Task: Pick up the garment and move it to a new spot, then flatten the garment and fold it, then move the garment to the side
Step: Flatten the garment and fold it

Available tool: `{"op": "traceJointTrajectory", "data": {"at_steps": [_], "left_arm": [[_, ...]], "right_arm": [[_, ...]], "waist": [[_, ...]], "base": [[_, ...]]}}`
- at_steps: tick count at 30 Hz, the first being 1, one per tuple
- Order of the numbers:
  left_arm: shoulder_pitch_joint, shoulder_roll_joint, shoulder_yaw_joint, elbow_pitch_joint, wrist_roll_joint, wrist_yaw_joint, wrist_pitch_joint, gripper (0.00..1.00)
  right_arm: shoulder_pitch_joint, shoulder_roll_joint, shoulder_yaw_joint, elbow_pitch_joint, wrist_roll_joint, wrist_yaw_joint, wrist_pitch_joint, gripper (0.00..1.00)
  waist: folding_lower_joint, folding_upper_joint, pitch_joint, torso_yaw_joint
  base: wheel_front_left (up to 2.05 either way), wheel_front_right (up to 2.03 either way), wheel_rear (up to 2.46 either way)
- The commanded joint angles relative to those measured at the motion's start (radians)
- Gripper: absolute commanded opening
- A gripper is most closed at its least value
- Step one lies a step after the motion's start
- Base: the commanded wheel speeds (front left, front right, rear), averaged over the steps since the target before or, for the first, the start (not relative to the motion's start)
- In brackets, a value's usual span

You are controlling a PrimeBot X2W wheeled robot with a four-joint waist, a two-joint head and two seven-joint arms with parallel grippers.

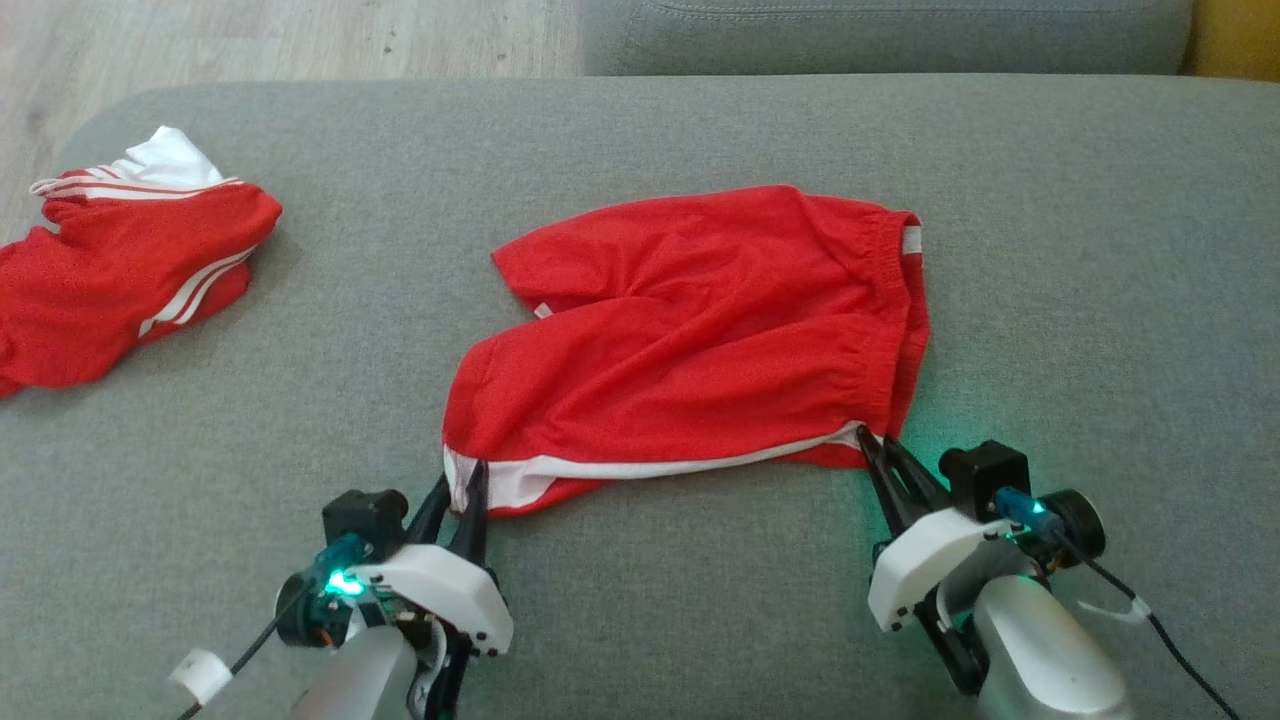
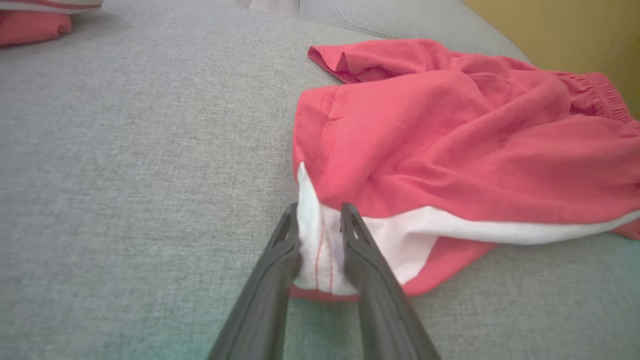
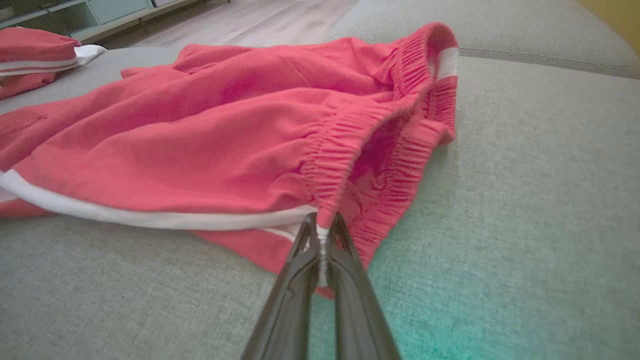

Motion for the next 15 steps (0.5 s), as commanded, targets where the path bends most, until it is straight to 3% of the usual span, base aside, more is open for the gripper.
{"op": "traceJointTrajectory", "data": {"at_steps": [1, 5, 15], "left_arm": [[-0.047, 0.008, 0.02, -0.012, -0.007, -0.002, -0.015, 0.36], [-0.059, 0.008, 0.011, 0.011, -0.007, -0.007, -0.023, 0.0], [-0.067, 0.027, 0.032, -0.074, -0.019, -0.024, -0.086, 0.0]], "right_arm": [[-0.047, -0.002, 0.022, -0.019, 0.006, 0.007, -0.013, 0.0], [-0.053, -0.002, 0.027, -0.015, 0.01, 0.007, -0.017, 0.0], [-0.052, -0.002, -0.017, -0.082, 0.097, 0.007, -0.039, 0.0]], "waist": [[0.0, 0.0, 0.001, -0.002], [0.0, 0.0, 0.003, -0.007], [0.0, 0.0, -0.065, -0.019]], "base": [[0.0, 0.0, 0.0], [0.0, 0.0, 0.0], [0.0, 0.0, 0.0]]}}
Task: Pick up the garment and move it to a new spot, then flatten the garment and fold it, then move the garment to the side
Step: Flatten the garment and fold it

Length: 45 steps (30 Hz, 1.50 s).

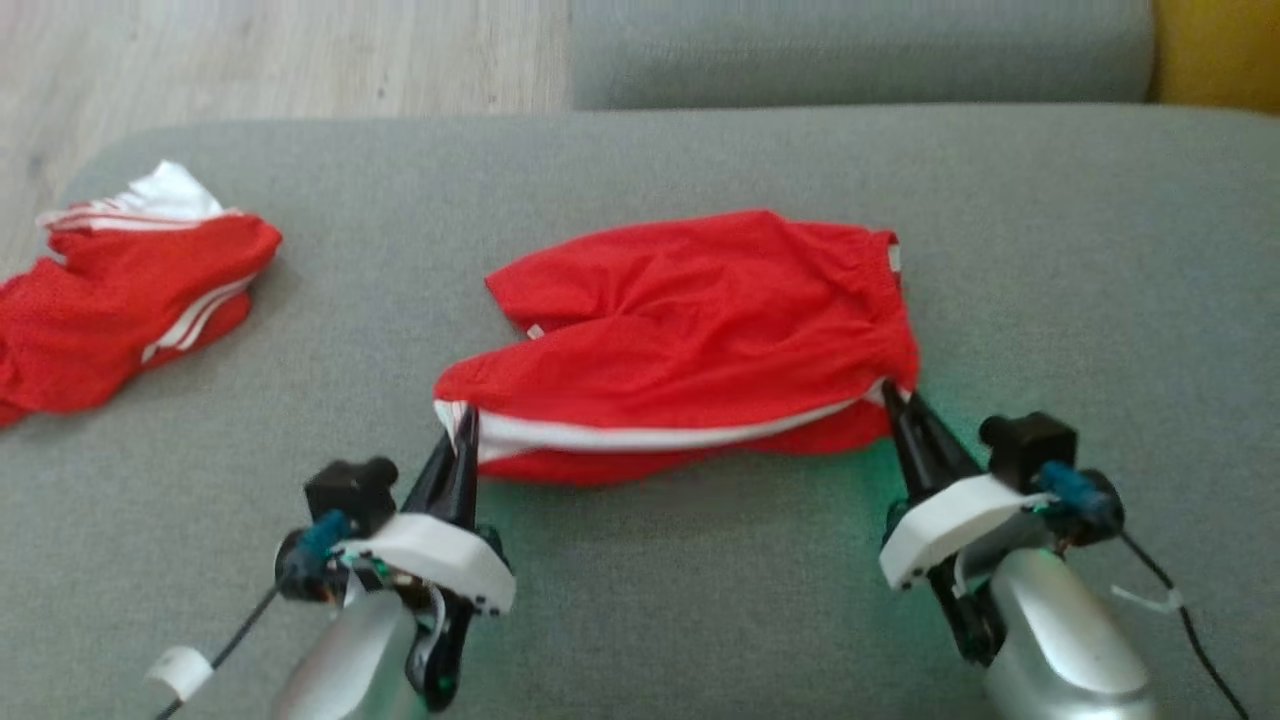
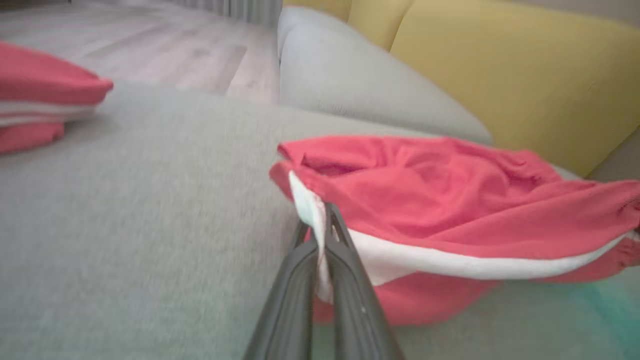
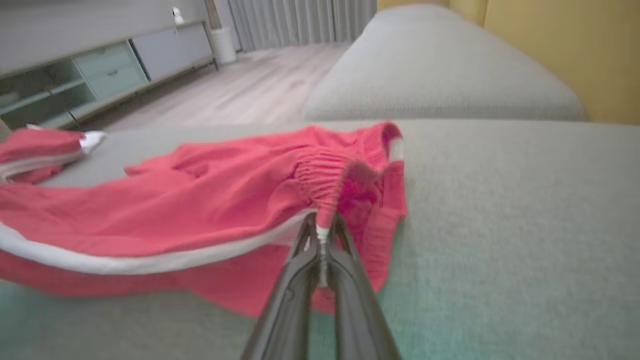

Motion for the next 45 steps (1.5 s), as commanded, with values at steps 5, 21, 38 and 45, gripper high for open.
{"op": "traceJointTrajectory", "data": {"at_steps": [5, 21, 38, 45], "left_arm": [[-0.022, 0.048, 0.058, -0.187, -0.033, -0.019, -0.021, 0.0], [-0.16, 0.24, 0.109, -0.886, -0.023, 0.023, 0.251, 0.0], [-0.543, 0.276, 0.163, -0.64, 0.003, 0.017, 0.28, 0.0], [-0.806, 0.237, 0.155, -0.437, 0.054, 0.0, 0.13, 0.0]], "right_arm": [[-0.02, -0.001, -0.017, -0.161, 0.038, 0.007, -0.022, 0.0], [0.056, -0.093, -0.092, -0.93, 0.03, 0.007, 0.298, 0.0], [-0.385, -0.11, -0.004, -0.675, 0.011, 0.007, 0.288, 0.0], [-0.731, -0.045, 0.007, -0.354, -0.051, 0.007, 0.098, 0.0]], "waist": [[0.0, 0.0, -0.09, -0.009], [0.0, 0.0, -0.167, -0.051], [0.0, 0.0, 0.16, -0.1], [0.0, 0.0, 0.312, -0.102]], "base": [[0.0, 0.0, 0.0], [0.0, 0.0, 0.0], [0.0, 0.0, 0.0], [0.0, 0.0, 0.0]]}}
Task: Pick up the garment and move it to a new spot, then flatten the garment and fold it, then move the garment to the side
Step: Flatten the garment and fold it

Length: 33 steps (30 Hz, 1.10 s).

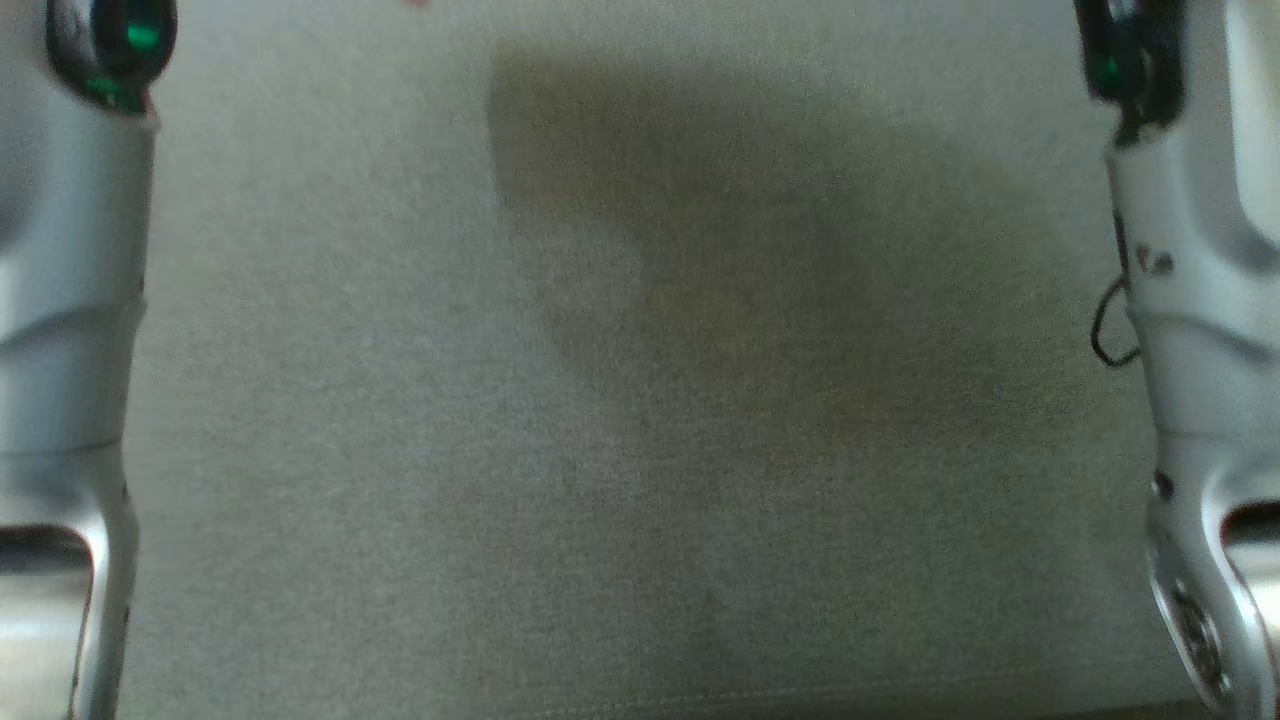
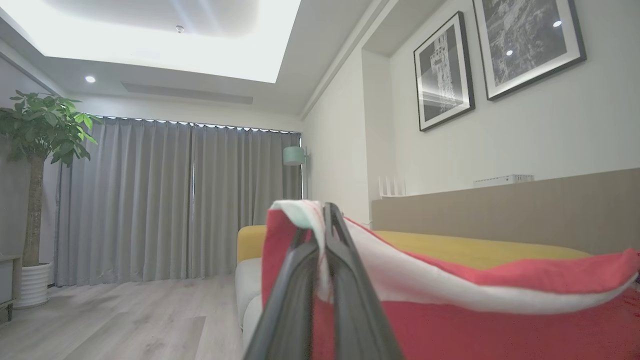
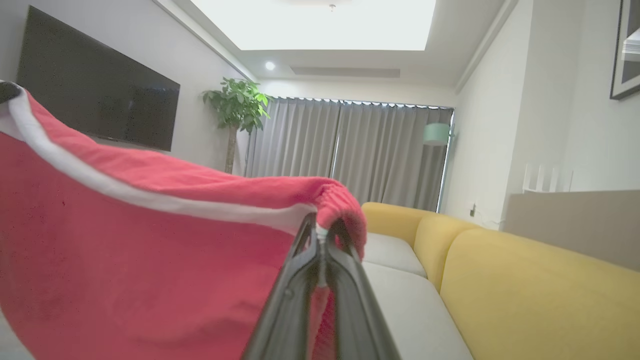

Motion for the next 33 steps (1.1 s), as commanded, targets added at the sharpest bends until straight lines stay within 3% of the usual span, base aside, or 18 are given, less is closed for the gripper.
{"op": "traceJointTrajectory", "data": {"at_steps": [1, 8, 13, 18, 22, 33], "left_arm": [[-0.03, 0.036, 0.012, 0.008, 0.018, -0.006, -0.02, 0.0], [0.031, 0.016, -0.015, 0.145, -0.009, -0.026, -0.112, 0.0], [0.115, 0.006, -0.031, 0.154, -0.033, -0.034, -0.146, 0.0], [0.262, -0.007, -0.017, 0.079, -0.073, -0.039, -0.162, 0.0], [0.427, -0.033, 0.038, -0.058, -0.078, -0.04, -0.163, 0.0], [0.973, -0.128, 0.139, -0.404, -0.039, -0.041, -0.164, 0.0]], "right_arm": [[-0.025, 0.032, 0.011, 0.022, -0.011, 0.007, -0.033, 0.0], [-0.011, 0.062, 0.066, 0.238, -0.017, 0.007, -0.126, 0.0], [0.062, 0.065, 0.094, 0.262, 0.01, 0.007, -0.137, 0.0], [0.204, 0.067, 0.102, 0.153, 0.048, 0.007, -0.138, 0.0], [0.348, 0.067, 0.103, 0.056, 0.069, 0.007, -0.138, 0.0], [0.809, 0.065, 0.094, -0.221, 0.11, 0.007, -0.138, 0.0]], "waist": [[-0.0005, 0.0, 0.095, -0.007], [-0.0005, 0.0, 0.182, 0.0], [-0.0005, 0.0, 0.181, -0.001], [-0.0005, 0.0, 0.136, -0.001], [-0.0005, 0.0, 0.076, 0.006], [-0.0005, 0.0, -0.184, 0.019]], "base": [[0.0, 0.0, 0.0], [0.0, 0.0, 0.0], [0.0, 0.0, 0.0], [0.0, 0.0, 0.0], [0.0, 0.0, 0.0], [0.0, 0.0, 0.0]]}}
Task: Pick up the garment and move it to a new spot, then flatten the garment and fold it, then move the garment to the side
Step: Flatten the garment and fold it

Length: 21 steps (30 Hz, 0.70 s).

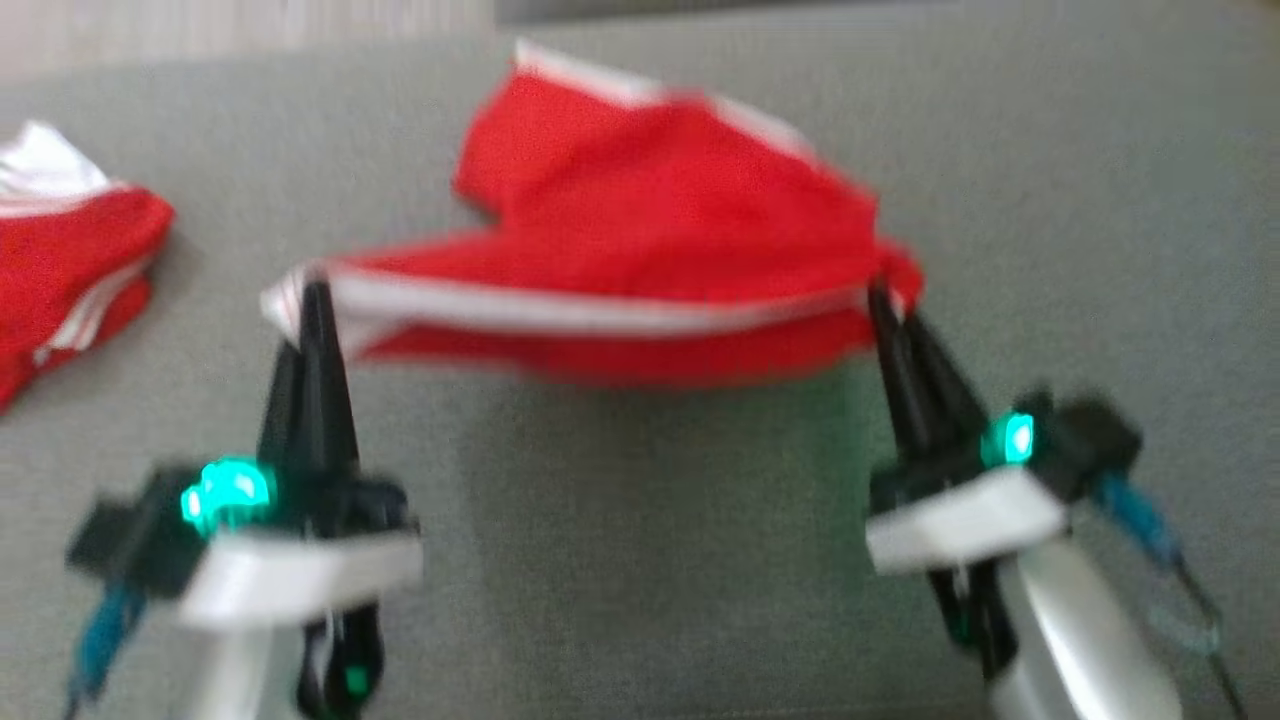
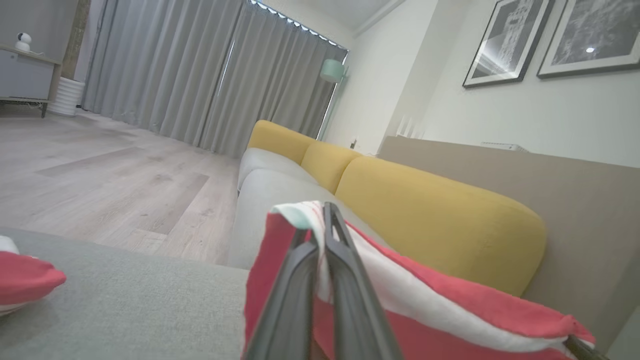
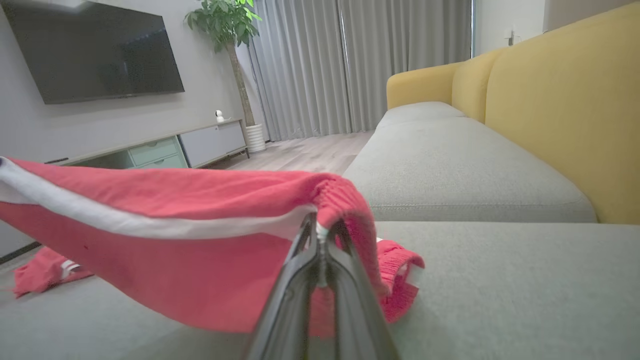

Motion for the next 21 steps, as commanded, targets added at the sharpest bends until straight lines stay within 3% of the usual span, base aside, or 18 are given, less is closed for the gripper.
{"op": "traceJointTrajectory", "data": {"at_steps": [1, 6, 11, 15, 21], "left_arm": [[0.046, -0.002, 0.048, -0.078, 0.012, -0.006, -0.004, 0.0], [0.231, -0.011, 0.049, -0.206, 0.032, 0.005, -0.004, 0.0], [0.314, 0.003, 0.036, -0.263, 0.028, 0.016, 0.034, 0.0], [0.288, 0.013, 0.032, -0.221, 0.014, 0.014, 0.057, 0.0], [0.127, 0.045, 0.004, -0.043, -0.011, 0.003, 0.093, 0.0]], "right_arm": [[0.059, 0.017, 0.022, -0.067, 0.011, 0.007, -0.011, 0.0], [0.251, 0.001, 0.001, -0.203, 0.002, 0.007, 0.019, 0.0], [0.368, 0.0, -0.008, -0.312, -0.003, 0.007, 0.098, 0.0], [0.373, 0.004, -0.015, -0.308, -0.005, 0.007, 0.121, 0.0], [0.296, 0.012, -0.008, -0.188, 0.0, 0.007, 0.116, 0.0]], "waist": [[0.0004, 0.0, -0.107, 0.005], [0.0004, 0.0, -0.179, -0.003], [0.0004, 0.0, -0.178, -0.025], [0.0004, 0.0, -0.144, -0.037], [0.0004, 0.0, -0.083, -0.047]], "base": [[0.0, 0.0, 0.0], [0.0, 0.0, 0.0], [0.0, 0.0, 0.0], [0.0, 0.0, 0.0], [0.0, 0.0, 0.0]]}}
